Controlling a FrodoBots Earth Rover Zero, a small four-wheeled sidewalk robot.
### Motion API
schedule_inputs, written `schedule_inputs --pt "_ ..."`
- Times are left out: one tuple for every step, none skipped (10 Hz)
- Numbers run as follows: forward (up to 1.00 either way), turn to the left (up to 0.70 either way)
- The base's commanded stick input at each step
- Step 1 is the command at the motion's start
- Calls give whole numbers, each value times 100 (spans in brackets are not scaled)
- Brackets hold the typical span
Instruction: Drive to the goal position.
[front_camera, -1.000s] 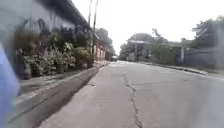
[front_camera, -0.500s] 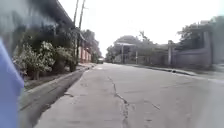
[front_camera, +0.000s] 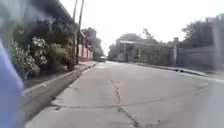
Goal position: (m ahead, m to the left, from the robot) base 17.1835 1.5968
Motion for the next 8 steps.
schedule_inputs --pt "100 0" --pt "100 0" --pt "100 0" --pt "100 0" --pt "100 0" --pt "100 0" --pt "100 0" --pt "100 0"
